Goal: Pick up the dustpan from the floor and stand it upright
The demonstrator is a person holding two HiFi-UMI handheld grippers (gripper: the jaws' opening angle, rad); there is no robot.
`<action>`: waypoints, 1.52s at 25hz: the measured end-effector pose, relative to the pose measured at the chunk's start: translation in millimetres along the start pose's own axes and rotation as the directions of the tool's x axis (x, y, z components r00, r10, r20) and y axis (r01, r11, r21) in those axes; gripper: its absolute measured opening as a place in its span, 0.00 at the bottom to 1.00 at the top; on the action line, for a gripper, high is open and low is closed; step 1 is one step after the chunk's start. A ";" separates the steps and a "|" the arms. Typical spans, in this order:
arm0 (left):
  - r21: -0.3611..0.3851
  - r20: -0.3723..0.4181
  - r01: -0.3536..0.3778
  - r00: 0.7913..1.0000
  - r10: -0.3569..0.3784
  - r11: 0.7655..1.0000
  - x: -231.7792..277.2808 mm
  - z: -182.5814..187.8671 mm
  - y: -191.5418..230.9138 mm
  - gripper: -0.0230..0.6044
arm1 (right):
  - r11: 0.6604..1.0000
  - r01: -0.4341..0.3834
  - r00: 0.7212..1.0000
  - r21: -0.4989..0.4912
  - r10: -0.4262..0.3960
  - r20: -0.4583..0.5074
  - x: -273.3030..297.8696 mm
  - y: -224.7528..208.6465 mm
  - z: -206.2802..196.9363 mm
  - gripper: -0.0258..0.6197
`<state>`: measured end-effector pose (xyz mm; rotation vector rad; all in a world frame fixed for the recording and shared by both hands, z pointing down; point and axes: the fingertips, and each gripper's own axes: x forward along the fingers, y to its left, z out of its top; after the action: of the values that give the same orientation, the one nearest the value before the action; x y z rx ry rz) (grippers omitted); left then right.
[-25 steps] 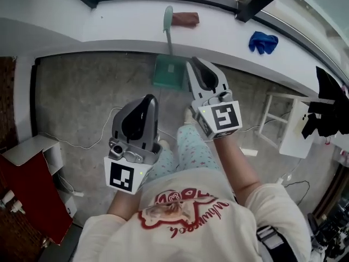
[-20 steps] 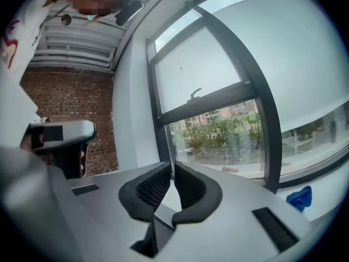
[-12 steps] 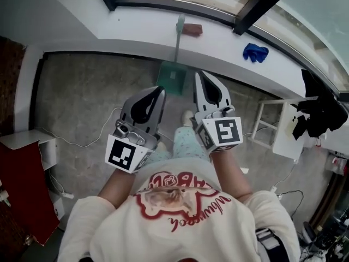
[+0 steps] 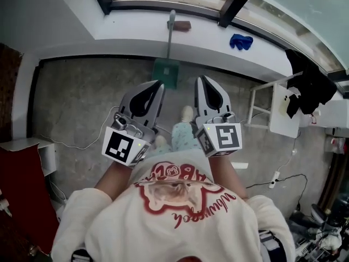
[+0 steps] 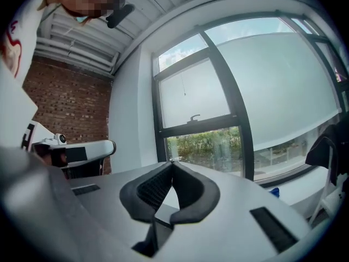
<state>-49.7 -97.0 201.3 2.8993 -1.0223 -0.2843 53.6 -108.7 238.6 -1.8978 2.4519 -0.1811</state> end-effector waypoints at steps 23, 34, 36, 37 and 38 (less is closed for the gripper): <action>0.010 0.062 0.035 0.997 -0.035 0.999 -34.6 10.1 -234.6 0.07 | 0.996 -0.093 0.994 -0.005 0.093 0.061 -237.4 -32.4 27.9 0.08; 0.096 0.059 -0.131 0.990 0.126 0.987 -125.5 29.4 -306.2 0.07 | 0.979 -0.205 0.977 0.024 0.203 0.064 -324.1 -10.0 18.2 0.08; 0.089 0.072 -0.126 0.990 0.120 0.988 -138.8 34.3 -310.3 0.07 | 0.977 -0.212 0.975 0.011 0.211 0.075 -332.9 5.1 23.4 0.08; 0.087 0.076 -0.118 0.991 0.112 0.989 -144.7 36.5 -313.0 0.07 | 0.977 -0.211 0.974 0.007 0.210 0.080 -337.9 11.7 25.7 0.08; 0.082 0.081 -0.110 0.991 0.103 0.991 -150.6 39.3 -315.6 0.07 | 0.978 -0.208 0.975 0.005 0.207 0.083 -343.2 18.1 27.6 0.08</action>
<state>22.4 243.7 150.8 2.9170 -1.2266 -0.3565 125.7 225.5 194.4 -1.5945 2.5630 -0.1099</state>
